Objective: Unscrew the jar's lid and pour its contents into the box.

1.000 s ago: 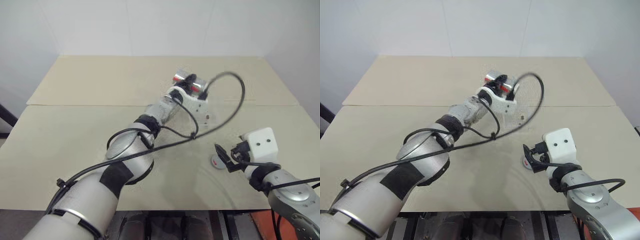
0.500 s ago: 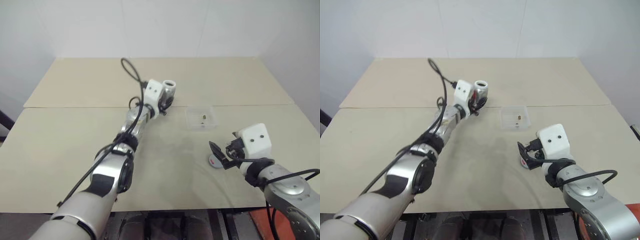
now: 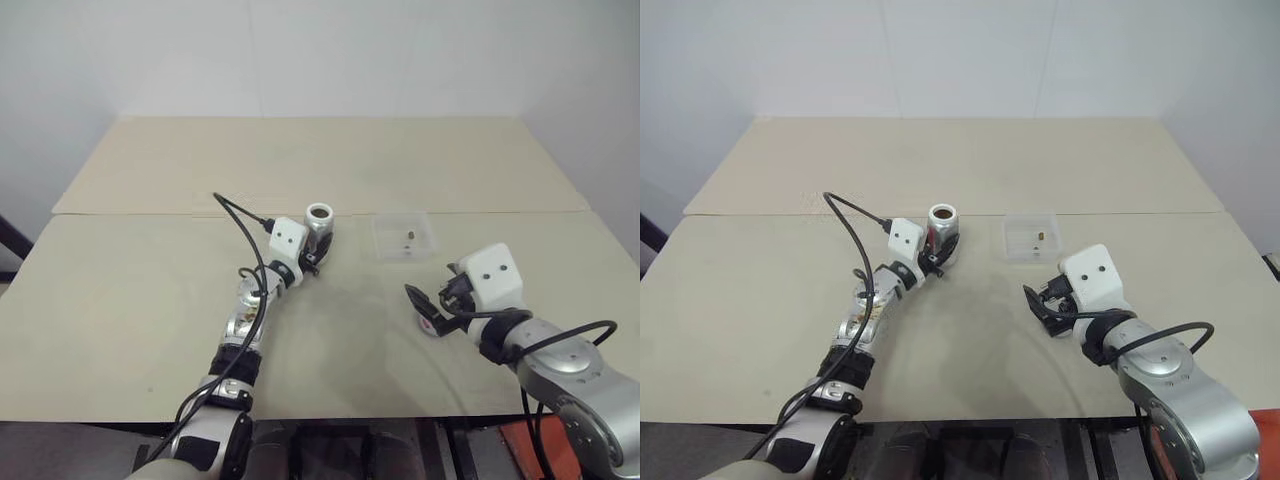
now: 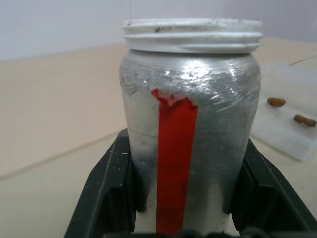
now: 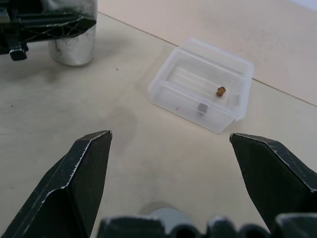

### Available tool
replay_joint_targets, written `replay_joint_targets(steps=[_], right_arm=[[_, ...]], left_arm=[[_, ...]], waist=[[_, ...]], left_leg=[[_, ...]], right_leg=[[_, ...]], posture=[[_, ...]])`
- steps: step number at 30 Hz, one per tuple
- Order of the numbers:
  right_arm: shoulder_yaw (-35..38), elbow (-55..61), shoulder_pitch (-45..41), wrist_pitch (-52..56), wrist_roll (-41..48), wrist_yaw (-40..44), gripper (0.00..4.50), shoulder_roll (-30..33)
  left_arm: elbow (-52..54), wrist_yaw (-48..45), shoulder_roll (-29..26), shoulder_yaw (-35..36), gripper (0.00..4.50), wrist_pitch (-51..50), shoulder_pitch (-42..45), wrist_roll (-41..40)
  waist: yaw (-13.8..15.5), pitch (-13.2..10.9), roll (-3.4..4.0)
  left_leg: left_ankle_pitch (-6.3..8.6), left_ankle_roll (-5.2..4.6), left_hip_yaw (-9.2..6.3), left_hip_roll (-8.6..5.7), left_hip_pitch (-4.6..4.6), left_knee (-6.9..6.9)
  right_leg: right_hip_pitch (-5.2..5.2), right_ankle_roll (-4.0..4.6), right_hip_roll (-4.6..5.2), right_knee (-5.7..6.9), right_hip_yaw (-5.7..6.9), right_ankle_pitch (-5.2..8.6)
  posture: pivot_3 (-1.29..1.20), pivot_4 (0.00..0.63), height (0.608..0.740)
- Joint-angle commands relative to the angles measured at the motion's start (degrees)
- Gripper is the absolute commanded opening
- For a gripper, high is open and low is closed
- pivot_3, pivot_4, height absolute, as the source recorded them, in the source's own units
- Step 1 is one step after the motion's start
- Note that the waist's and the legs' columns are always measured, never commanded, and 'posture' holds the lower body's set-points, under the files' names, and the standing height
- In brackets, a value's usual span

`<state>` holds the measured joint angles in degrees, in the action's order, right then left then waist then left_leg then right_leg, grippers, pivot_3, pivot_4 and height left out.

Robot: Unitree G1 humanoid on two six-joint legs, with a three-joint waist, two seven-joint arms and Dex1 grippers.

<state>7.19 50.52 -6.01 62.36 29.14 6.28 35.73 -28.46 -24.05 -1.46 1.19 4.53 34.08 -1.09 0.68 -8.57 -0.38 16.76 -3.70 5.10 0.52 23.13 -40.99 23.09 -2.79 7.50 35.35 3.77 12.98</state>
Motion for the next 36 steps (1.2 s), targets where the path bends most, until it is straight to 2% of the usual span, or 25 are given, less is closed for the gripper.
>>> replay_joint_targets(steps=[1, 6, 12, 14, 18, 23, 30, 36], right_arm=[[0.3, 0.7, -0.7, -2.1, -1.8, 1.0, 4.44, 0.5], [0.1, 0.8, -0.1, -2.4, -3.3, 1.7, 4.44, -0.1], [-0.7, 0.4, -0.1, -3.1, -5.1, 2.4, 4.50, -0.8], [-1.3, 0.2, -0.3, -3.3, -5.8, 2.6, 4.50, -0.9], [-1.6, -0.3, -0.1, -4.1, -6.8, 3.7, 4.50, -0.8], [-2.2, -2.1, -1.2, -5.2, -7.4, 5.3, 4.50, -0.6], [-2.1, -4.2, -2.0, -6.7, -7.3, 9.1, 4.50, 0.9], [11.2, -9.8, 7.4, -25.9, -3.6, 31.0, 4.50, 9.5]], left_arm=[[-0.4, -0.2, 0.1, 1.0, 1.97, 1.3, -0.5, -2.9], [-3.6, -0.7, -0.6, 0.4, 1.97, 2.3, -0.5, -3.7], [-2.8, -0.6, -1.1, 0.5, 3.97, 3.1, -1.2, -4.5], [-0.6, -1.7, -1.8, 0.1, 4.46, 3.1, -2.5, -4.8], [7.3, -3.7, -3.5, -0.7, 4.46, 1.0, -7.1, -5.7], [23.2, -7.3, -7.1, -2.1, 4.46, -4.2, -16.7, -8.7], [42.0, -10.2, -13.3, -0.3, 4.46, -11.0, -28.9, -15.0], [48.6, -17.3, -25.7, 8.4, 4.46, -12.6, -37.1, -21.5]], waist=[[0.0, 0.0, 0.01], [0.0, 0.1, 0.02], [-0.1, 0.1, 0.02], [-0.1, 0.1, 0.02], [-0.1, 0.1, 0.02], [-0.2, 0.1, 0.04], [-0.1, 0.2, 0.05], [0.0, 0.1, 0.06]], left_leg=[[0.00, 0.00, 0.00, 0.00, 0.00, 0.00], [0.00, 0.00, 0.01, 0.00, -0.04, 0.01], [0.00, -0.01, 0.02, 0.01, -0.07, 0.02], [0.00, -0.01, 0.03, 0.01, -0.06, 0.03], [0.00, -0.01, 0.04, 0.12, -0.04, 0.04], [0.00, 0.00, 0.05, 0.20, -0.05, 0.04], [0.00, 0.01, 0.08, 0.27, -0.10, 0.05], [0.02, -0.01, 0.09, 0.27, -0.16, 0.09]], right_leg=[[0.00, 0.00, 0.00, 0.00, 0.00, 0.00], [-0.02, 0.00, 0.00, -0.01, -0.01, 0.00], [-0.04, 0.01, 0.00, -0.01, -0.02, 0.00], [-0.02, 0.01, 0.00, -0.01, -0.02, -0.01], [0.00, 0.01, 0.00, -0.03, -0.03, -0.01], [0.00, 0.02, -0.01, -0.03, -0.04, -0.01], [0.00, 0.05, -0.02, -0.12, -0.09, -0.01], [-0.03, 0.09, -0.02, -0.29, -0.10, 0.01]], posture=[[0.00, 0.150, 0.740], [0.00, 0.150, 0.740], [0.00, 0.150, 0.740], [0.00, 0.150, 0.740], [0.00, 0.150, 0.740], [0.00, 0.150, 0.740], [0.00, 0.150, 0.740], [0.00, 0.150, 0.740]])
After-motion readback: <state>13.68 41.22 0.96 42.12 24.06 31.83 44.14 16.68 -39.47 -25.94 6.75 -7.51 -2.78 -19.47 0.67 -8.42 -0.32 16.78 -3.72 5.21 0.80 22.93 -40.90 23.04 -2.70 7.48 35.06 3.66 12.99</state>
